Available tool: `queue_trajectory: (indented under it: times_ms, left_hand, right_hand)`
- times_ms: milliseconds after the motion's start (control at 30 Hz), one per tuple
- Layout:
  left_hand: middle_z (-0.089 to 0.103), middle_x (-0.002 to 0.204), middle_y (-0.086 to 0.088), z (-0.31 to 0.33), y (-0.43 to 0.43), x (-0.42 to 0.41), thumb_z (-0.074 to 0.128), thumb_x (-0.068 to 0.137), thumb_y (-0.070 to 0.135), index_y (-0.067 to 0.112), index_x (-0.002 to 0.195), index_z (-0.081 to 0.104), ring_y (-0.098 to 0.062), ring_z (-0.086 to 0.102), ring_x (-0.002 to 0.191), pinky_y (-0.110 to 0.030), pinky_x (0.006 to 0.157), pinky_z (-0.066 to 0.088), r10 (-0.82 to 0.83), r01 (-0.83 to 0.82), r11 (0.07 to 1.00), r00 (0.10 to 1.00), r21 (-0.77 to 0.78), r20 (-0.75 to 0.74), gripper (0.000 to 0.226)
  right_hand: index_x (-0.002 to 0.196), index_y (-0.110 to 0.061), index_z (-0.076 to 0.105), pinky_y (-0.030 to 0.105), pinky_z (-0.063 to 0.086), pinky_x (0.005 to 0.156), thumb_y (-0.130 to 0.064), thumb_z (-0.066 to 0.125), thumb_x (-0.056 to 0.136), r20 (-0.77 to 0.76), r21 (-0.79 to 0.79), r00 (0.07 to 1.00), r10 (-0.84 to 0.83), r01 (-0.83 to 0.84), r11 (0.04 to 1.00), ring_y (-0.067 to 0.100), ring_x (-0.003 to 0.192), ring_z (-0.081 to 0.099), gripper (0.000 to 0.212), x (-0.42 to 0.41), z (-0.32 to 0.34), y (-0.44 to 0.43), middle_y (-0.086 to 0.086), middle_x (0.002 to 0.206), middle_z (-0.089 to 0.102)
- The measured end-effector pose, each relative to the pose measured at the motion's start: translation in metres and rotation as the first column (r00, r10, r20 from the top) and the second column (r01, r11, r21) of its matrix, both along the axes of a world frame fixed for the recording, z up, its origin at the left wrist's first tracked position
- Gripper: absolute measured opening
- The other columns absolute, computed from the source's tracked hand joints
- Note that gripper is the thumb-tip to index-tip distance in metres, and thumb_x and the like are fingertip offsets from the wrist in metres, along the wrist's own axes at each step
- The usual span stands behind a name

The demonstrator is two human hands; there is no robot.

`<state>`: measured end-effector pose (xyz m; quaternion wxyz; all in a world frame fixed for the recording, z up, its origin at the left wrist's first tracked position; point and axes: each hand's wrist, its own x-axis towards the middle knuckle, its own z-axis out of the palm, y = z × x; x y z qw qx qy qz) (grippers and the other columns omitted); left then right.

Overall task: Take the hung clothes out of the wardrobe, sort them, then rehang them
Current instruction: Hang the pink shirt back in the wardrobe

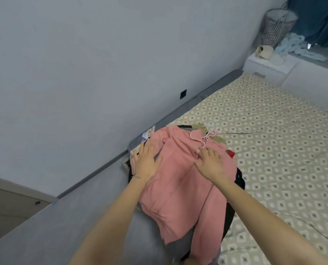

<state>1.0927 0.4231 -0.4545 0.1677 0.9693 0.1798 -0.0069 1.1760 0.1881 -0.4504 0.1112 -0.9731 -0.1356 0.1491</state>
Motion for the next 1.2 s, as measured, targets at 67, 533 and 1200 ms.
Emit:
queue_trajectory:
  times_ms: [67, 533, 1200]
  left_hand:
    - [0.013, 0.165, 0.0, -0.007, -0.002, 0.019, 0.036, 0.099, 0.054, 0.023, 0.157, 0.018, -0.021, 0.006, 0.152, -0.049, 0.119, 0.003, -0.021, 0.021, 1.0, 1.0, 0.003, -0.017, 0.068]
    - [0.011, 0.165, -0.007, -0.103, -0.026, 0.143, 0.009, 0.084, 0.059, 0.015, 0.158, 0.01, -0.022, 0.004, 0.153, -0.05, 0.123, 0.003, -0.269, 0.253, 0.962, 0.944, -0.102, -0.189, 0.086]
    - [0.014, 0.165, 0.0, -0.223, -0.038, 0.302, 0.033, 0.105, 0.025, 0.017, 0.157, 0.017, -0.017, 0.008, 0.152, -0.041, 0.119, 0.008, -0.458, 0.43, 0.889, 0.852, -0.158, -0.254, 0.055]
  right_hand:
    - [0.15, -0.025, 0.028, 0.045, 0.021, 0.114, -0.047, 0.05, 0.094, -0.01, 0.002, 1.0, -0.015, 0.015, 1.0, 0.03, 0.141, 0.026, 0.065, 0.016, -0.006, -0.003, 0.009, 0.154, 0.029]
    - [0.152, -0.026, 0.023, 0.046, 0.018, 0.117, -0.053, 0.047, 0.096, -0.162, -0.015, 0.951, -0.265, 0.266, 0.964, 0.031, 0.145, 0.019, 0.067, 0.08, -0.089, -0.032, 0.011, 0.159, 0.018]
    - [0.151, -0.022, 0.029, 0.045, 0.022, 0.113, -0.045, 0.051, 0.095, -0.193, -0.01, 0.859, -0.475, 0.482, 0.876, 0.035, 0.133, 0.033, 0.064, 0.164, -0.193, -0.036, 0.012, 0.149, 0.034]
